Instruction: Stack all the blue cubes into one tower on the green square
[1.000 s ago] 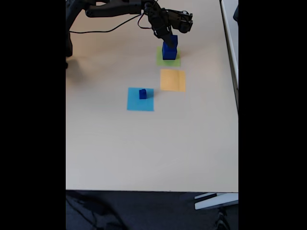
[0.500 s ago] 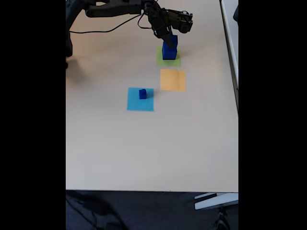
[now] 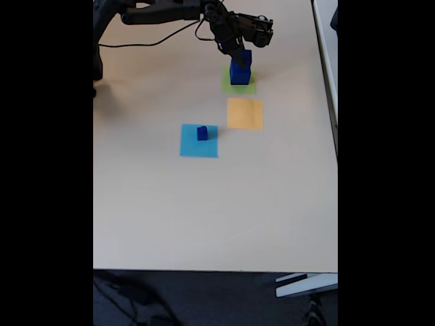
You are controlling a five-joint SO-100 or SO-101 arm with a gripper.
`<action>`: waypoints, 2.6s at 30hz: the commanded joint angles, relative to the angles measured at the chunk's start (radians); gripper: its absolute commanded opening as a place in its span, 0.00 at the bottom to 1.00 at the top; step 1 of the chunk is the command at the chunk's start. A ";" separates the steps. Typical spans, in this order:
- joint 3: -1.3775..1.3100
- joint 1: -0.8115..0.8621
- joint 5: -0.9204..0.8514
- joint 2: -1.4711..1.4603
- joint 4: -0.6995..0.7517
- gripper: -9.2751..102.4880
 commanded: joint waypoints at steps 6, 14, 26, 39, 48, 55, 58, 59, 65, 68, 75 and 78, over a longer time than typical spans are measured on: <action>-0.021 0.000 0.011 0.026 -0.003 0.21; -0.018 0.000 0.012 0.026 -0.003 0.22; -0.012 -0.002 0.012 0.029 -0.003 0.27; -0.011 -0.002 0.006 0.032 -0.003 0.29; -0.011 0.000 -0.006 0.034 -0.003 0.27; -0.011 0.003 -0.026 0.040 -0.002 0.27; -0.011 0.005 -0.035 0.041 -0.002 0.26; -0.011 0.005 -0.038 0.043 -0.002 0.26; -0.011 0.006 -0.054 0.048 0.000 0.25; -0.011 0.008 -0.064 0.051 0.000 0.25; -0.011 0.009 -0.087 0.054 0.002 0.25; -0.011 0.009 -0.092 0.057 0.003 0.24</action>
